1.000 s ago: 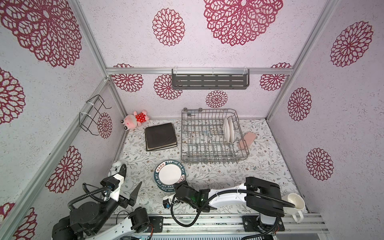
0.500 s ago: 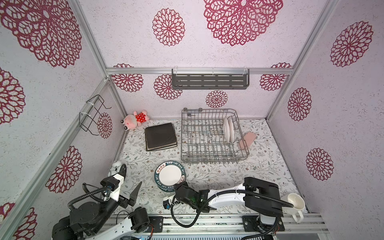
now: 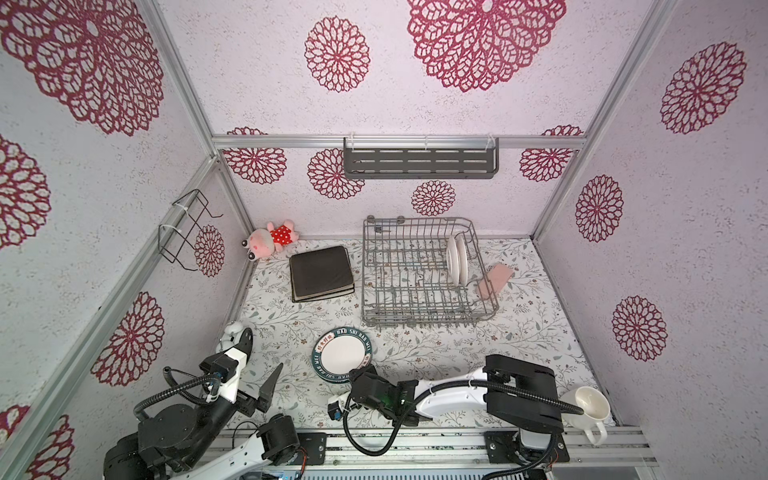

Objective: Unload the plates from the dish rack
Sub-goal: 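Set the plate flat on the stack and open the right gripper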

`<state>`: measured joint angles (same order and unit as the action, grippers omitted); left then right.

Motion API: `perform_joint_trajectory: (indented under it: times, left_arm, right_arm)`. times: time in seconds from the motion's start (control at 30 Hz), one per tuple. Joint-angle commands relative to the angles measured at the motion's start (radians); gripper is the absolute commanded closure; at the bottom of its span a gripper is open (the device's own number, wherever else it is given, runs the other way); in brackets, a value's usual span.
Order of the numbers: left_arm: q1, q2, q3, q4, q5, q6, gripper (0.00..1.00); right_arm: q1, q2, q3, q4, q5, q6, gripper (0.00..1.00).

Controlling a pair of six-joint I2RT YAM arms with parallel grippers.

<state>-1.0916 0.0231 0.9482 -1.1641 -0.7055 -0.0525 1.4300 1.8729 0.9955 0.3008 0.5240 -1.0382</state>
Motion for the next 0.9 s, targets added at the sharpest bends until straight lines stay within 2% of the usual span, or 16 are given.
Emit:
perform_joint_trajectory:
  times: [0.0, 0.13, 0.27, 0.37, 0.7, 0.87]
  left_arm:
    - [-0.011, -0.017, -0.002, 0.024, -0.012, 0.005, 0.03]
    - [-0.012, -0.02, -0.002, 0.024, -0.012, 0.005, 0.03]
    - [-0.015, -0.023, 0.0, 0.024, -0.014, 0.005, 0.03]
    - [-0.018, -0.023, 0.0, 0.023, -0.012, 0.004, 0.03]
    - [-0.018, -0.02, 0.0, 0.024, -0.005, 0.006, 0.03]
    - [-0.018, -0.022, -0.001, 0.024, -0.006, 0.005, 0.03]
  right_arm:
    - [0.007, -0.002, 0.005, 0.02, 0.025, 0.0, 0.79]
    - [0.008, -0.002, 0.005, 0.011, 0.023, 0.003, 0.73]
    - [0.01, -0.007, 0.005, -0.003, 0.02, 0.002, 0.59]
    - [0.009, -0.01, 0.015, -0.04, 0.008, 0.007, 0.53]
    - [-0.001, -0.018, 0.082, -0.24, -0.085, 0.073, 0.46]
    - [-0.009, -0.031, 0.095, -0.276, -0.087, 0.079, 0.44]
